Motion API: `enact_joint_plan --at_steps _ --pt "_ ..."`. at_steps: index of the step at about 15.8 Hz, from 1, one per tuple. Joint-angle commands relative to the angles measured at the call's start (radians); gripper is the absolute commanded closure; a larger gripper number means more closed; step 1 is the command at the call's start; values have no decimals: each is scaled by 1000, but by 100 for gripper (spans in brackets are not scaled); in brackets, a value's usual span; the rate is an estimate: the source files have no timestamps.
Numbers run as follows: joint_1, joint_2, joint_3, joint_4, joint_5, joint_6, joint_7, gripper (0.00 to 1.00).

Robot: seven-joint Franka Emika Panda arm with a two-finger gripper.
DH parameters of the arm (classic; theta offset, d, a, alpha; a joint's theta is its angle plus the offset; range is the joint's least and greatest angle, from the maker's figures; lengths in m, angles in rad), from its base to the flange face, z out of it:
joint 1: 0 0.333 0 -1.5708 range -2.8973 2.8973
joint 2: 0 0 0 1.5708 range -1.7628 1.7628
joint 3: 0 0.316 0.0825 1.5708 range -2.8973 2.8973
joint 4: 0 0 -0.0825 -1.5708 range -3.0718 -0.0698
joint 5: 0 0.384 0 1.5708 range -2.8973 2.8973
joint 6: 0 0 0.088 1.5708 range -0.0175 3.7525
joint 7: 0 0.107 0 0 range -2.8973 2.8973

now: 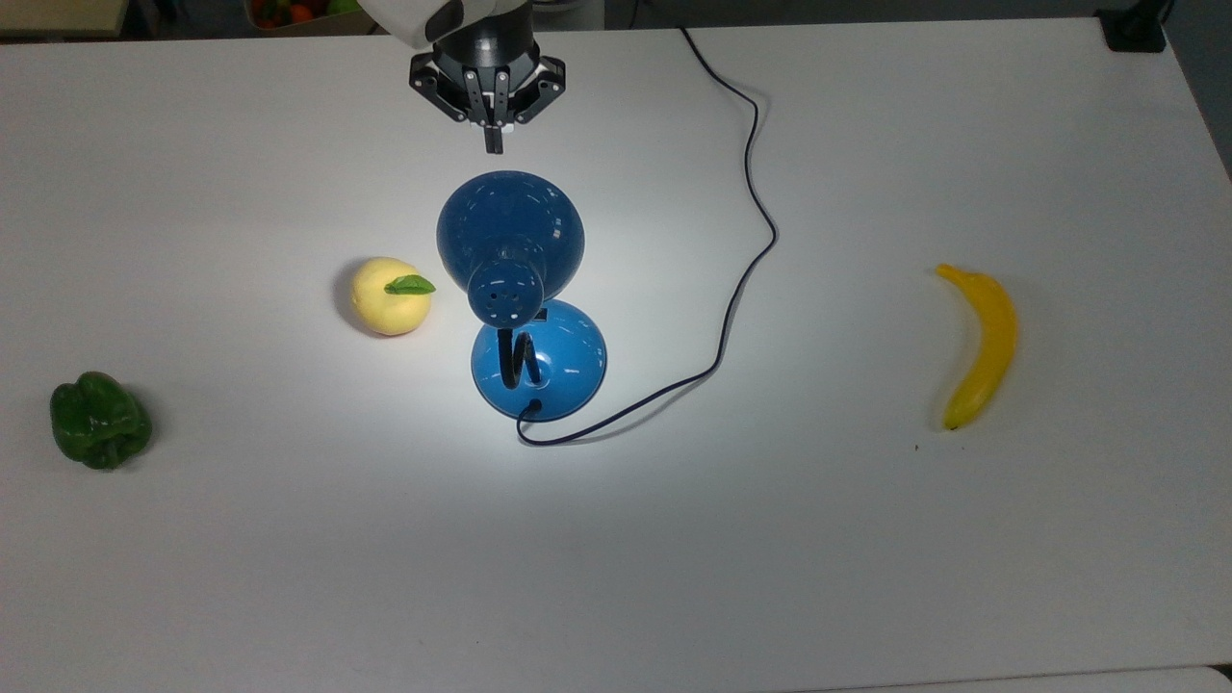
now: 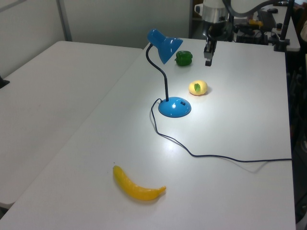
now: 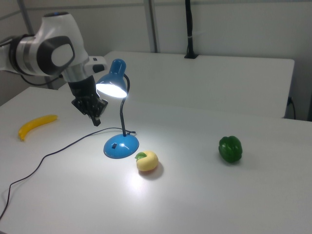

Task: Turn off lamp
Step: 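Move the gripper down toward the switch on the blue lamp base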

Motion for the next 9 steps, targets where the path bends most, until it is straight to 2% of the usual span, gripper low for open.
enact_joint_plan --at_steps 1,4,9 --pt "26 32 -3 -52 8 103 -5 100" --pt "29 52 -3 -82 7 174 -4 100" --pt "46 122 -2 -81 4 275 19 100"
